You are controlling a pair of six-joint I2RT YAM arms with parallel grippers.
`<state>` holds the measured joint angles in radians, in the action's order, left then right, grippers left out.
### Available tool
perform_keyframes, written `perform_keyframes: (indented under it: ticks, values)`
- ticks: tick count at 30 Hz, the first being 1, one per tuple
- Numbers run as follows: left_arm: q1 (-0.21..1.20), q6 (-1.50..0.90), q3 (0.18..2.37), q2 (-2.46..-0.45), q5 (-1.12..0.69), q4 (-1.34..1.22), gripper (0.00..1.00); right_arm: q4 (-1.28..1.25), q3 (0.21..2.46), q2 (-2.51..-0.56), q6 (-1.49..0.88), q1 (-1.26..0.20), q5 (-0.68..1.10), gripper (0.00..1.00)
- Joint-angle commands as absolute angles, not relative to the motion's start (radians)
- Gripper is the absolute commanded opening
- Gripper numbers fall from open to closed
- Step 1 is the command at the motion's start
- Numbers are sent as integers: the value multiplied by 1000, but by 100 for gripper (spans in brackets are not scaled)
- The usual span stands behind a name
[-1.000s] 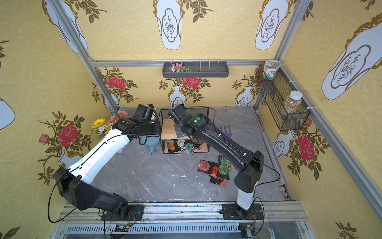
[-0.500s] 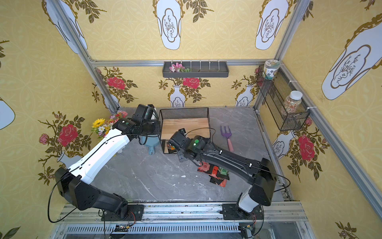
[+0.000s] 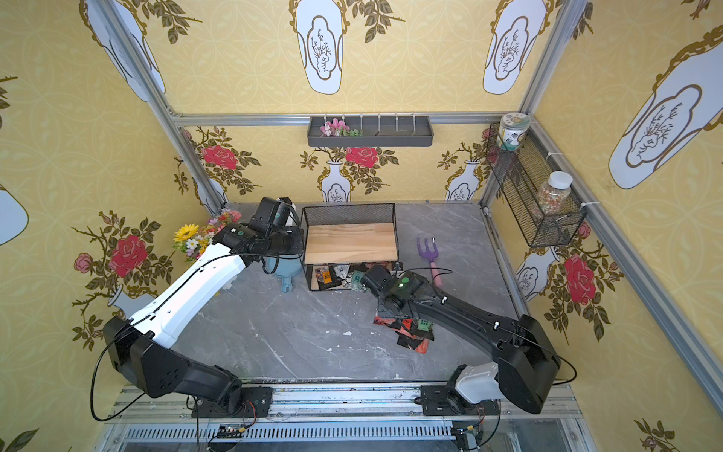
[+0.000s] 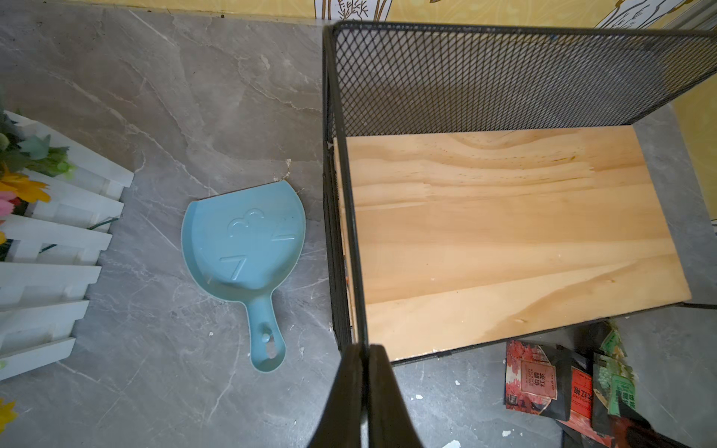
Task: Remove the tea bags from the shelf
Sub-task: Place the tea bag at the center of the board.
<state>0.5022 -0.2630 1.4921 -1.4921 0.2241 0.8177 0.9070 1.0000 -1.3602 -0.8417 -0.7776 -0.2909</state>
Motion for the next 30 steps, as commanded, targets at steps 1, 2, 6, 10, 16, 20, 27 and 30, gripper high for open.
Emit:
perform_keyframes:
  ticks: [1, 2, 6, 10, 16, 20, 27, 30]
  values:
    - [502, -244, 1485, -1490, 212, 831, 0, 923, 972, -1340, -904, -723, -300, 3]
    - [502, -244, 1485, -1490, 211, 831, 0, 928, 963, -1337, -912, -702, -302, 3]
    - [503, -245, 1486, -1491, 210, 828, 0, 920, 919, -1324, -947, -618, -291, 4]
    - [502, -247, 1489, -1494, 206, 829, 0, 856, 863, -1311, -952, -524, -256, 8]
    - [502, -246, 1494, -1495, 206, 828, 0, 811, 849, -1343, -931, -462, -267, 13]
    - [502, -247, 1497, -1496, 202, 830, 0, 790, 838, -1377, -928, -454, -279, 15]
    - [502, -247, 1500, -1499, 201, 830, 0, 776, 815, -1387, -939, -453, -293, 26]
    - [502, -247, 1500, -1503, 201, 830, 0, 778, 810, -1382, -940, -453, -292, 30]
